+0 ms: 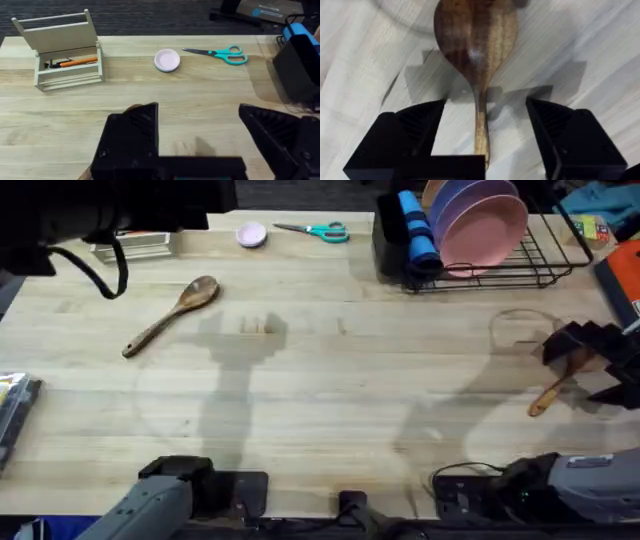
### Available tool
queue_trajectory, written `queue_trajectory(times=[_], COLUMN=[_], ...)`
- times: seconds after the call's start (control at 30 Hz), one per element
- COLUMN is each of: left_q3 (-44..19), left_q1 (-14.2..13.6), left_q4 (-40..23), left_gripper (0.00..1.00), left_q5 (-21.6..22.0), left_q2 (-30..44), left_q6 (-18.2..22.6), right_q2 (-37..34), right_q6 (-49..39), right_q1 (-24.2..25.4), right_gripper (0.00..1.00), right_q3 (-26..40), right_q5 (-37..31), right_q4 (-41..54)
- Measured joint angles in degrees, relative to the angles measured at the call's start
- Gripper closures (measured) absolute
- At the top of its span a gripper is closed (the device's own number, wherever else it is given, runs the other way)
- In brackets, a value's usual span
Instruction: Pick up the spoon on the table one by one and put them onto the rack
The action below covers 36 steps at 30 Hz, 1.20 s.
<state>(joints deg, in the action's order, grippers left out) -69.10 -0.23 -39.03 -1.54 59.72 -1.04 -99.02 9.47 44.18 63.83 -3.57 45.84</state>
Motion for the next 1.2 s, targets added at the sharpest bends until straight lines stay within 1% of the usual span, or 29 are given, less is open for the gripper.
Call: queue_trajectory(times=[0.2, 0.23, 0.27, 0.33, 0.37, 0.4, 0.57, 0.63, 0.67, 0.87, 1.03, 1.1, 1.2], left_q3=[0.00, 0.00, 0.00, 0.00, 0.00, 0.00, 0.00, 0.00, 0.00, -0.02, 0.00, 0.00, 0.00], left_q1=[0.00, 0.00, 0.00, 0.00, 0.00, 0.00, 0.00, 0.00, 0.00, 0.00, 0.00, 0.00, 0.00], left_q4=[-0.02, 0.00, -0.02, -0.02, 0.00, -0.02, -0.02, -0.02, -0.02, 0.00, -0.02, -0.02, -0.02], left_gripper=[0.007, 0.007, 0.007, 0.007, 0.007, 0.007, 0.007, 0.007, 0.007, 0.007, 0.007, 0.007, 0.007], left_q5=[-0.02, -0.02, -0.02, -0.02, -0.01, 0.00, -0.02, 0.00, -0.02, -0.02, -0.02, 0.00, 0.00], left_q2=[0.00, 0.00, 0.00, 0.00, 0.00, 0.00, 0.00, 0.00, 0.00, 0.00, 0.00, 0.00, 0.00], left_q6=[0.02, 0.02, 0.01, 0.00, 0.00, 0.02, 0.02, 0.01, 0.02, 0.02, 0.01, 0.02, 0.00], right_q2=[0.60, 0.79, 0.94, 1.05, 1.05, 1.05, 1.05, 1.20, 1.29, 1.42, 1.72, 2.48, 5.45], right_q6=[0.17, 0.21, 0.19, 0.42, 0.38, 0.53, 0.57, 0.62, 0.61, 0.61, 0.61, 0.57, 0.57], right_q1=[-0.02, -0.02, 0.00, 0.04, 0.18, 0.27, 0.37, 0.50, 0.50, 0.35, -1.10, -2.05, -3.41], right_gripper=[0.011, 0.048, 0.127, 0.253, 0.332, 0.436, 0.841, 0.945, 0.959, 0.964, 0.968, 0.968, 0.967], right_q3=[-1.10, -1.34, -1.52, -1.70, -1.70, -1.70, -1.70, -1.70, -1.72, -1.70, -1.19, -0.85, 0.54], right_q5=[-0.02, -0.04, -0.10, -0.31, -0.43, -0.66, -1.67, -1.95, -1.86, -1.75, -0.95, -0.55, -0.07], right_q4=[-1.42, -1.71, -1.99, -2.25, -2.33, -2.43, -2.55, -2.55, -2.53, -2.14, 0.44, 1.53, 2.42])
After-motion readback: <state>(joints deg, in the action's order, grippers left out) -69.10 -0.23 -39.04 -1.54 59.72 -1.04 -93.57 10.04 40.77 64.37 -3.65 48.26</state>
